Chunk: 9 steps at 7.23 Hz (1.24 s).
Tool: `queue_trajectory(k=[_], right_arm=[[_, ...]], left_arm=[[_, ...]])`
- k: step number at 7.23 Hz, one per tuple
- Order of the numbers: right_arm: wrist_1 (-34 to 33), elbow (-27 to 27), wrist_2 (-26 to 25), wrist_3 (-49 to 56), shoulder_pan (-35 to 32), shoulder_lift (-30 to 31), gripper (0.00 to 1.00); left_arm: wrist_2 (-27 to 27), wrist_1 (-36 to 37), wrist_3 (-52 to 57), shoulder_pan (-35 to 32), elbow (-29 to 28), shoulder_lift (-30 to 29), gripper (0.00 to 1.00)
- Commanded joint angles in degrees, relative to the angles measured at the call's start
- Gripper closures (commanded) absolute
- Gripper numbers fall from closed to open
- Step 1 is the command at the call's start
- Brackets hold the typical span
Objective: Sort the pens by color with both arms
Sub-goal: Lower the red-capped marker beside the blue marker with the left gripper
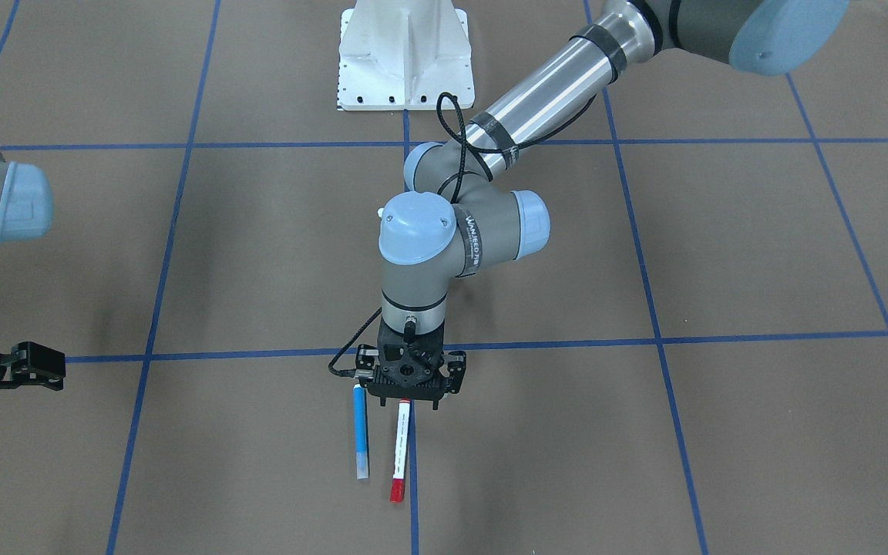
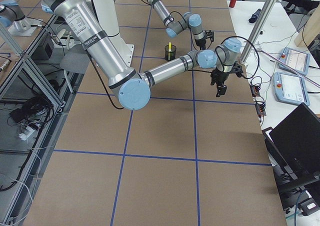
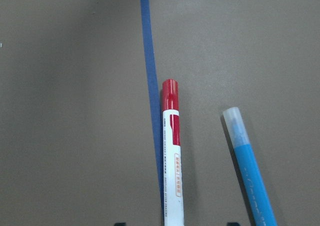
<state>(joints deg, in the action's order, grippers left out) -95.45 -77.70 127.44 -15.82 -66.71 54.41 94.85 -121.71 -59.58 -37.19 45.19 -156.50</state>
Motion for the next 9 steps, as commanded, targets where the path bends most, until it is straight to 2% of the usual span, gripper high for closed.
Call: queue_trajectory(k=[1, 3, 4, 6, 7, 9], right_arm=[[-0.09, 0.0, 0.0, -0.09, 0.0, -0.53, 0.0], [-0.09, 0.0, 0.0, -0.44, -0.08, -0.88, 0.0], [-0.17, -0.09, 0.26, -0.62, 0.0, -1.06, 0.0], [-0.44, -0.35, 0.61, -2.81, 0.0, -1.94, 0.0], [-0.61, -0.79, 0.79, -3.08, -0.08, -2.11, 0.0], [-0.79, -0.79, 1.75, -3.25, -0.17, -2.81, 0.0]], left_arm=[[0.42, 0.24, 0.08, -0.69, 0.77, -0.03, 0.16], [2.08, 0.77, 0.16, -2.26, 2.53, -0.03, 0.08], [4.96, 4.86, 0.6, -3.49, 4.8, -0.03, 0.07], [7.61, 15.41, 1.75, -4.64, 11.65, 0.06, 0.04], [11.8, 21.19, 1.92, -5.69, 15.59, 0.23, 0.01], [13.6, 35.16, 7.43, -7.28, 27.79, 3.38, 0.01]])
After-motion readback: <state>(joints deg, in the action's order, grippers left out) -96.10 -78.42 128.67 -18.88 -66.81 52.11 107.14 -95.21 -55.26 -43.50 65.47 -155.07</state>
